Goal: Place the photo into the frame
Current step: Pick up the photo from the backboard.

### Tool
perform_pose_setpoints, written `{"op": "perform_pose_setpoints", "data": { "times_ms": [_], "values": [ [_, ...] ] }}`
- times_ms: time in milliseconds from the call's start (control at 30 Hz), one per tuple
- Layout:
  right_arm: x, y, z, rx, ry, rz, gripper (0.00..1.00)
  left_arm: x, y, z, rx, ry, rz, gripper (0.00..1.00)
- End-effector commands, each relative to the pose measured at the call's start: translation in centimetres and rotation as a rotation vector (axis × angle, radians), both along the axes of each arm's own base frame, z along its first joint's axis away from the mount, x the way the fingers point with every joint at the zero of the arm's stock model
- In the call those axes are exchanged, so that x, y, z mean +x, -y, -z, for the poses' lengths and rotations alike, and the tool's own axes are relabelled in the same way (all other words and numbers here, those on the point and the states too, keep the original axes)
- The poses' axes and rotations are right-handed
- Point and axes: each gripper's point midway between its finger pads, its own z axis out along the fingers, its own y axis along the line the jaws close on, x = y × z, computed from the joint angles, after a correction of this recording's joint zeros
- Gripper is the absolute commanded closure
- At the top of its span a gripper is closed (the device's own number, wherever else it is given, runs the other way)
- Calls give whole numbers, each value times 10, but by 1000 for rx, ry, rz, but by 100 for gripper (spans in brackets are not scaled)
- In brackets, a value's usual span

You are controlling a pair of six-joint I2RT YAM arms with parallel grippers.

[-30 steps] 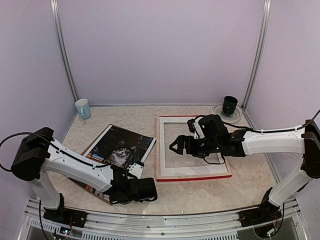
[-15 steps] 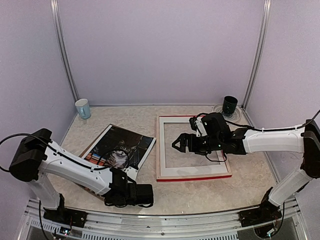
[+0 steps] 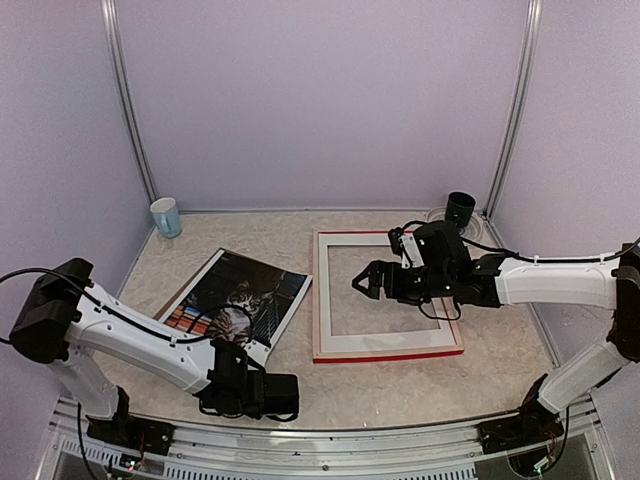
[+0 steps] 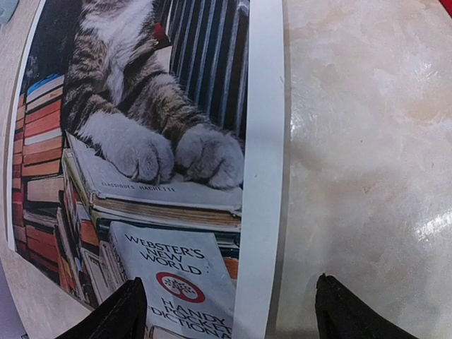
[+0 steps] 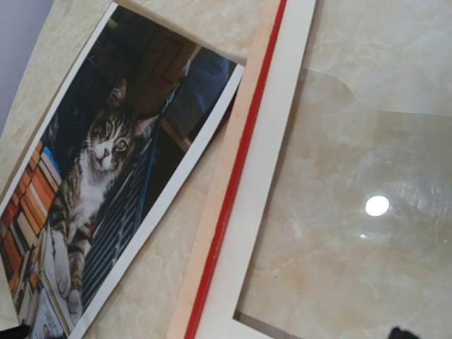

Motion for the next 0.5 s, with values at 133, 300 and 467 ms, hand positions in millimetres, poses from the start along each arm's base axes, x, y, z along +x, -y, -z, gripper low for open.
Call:
{"op": "perform_pose_setpoints", "data": {
  "times_ms": [133,300,467],
  "values": [
    [-2,3,8,3,-6,-6,1,-8,-4,9,58,-45,21,23],
    [-1,0,8,16,2,-12,1,-7,-9,14,105,-44,14,29],
    [-1,3,9,19,4,-6,1,-7,-14,13,134,-37,6,36]
  ]
}}
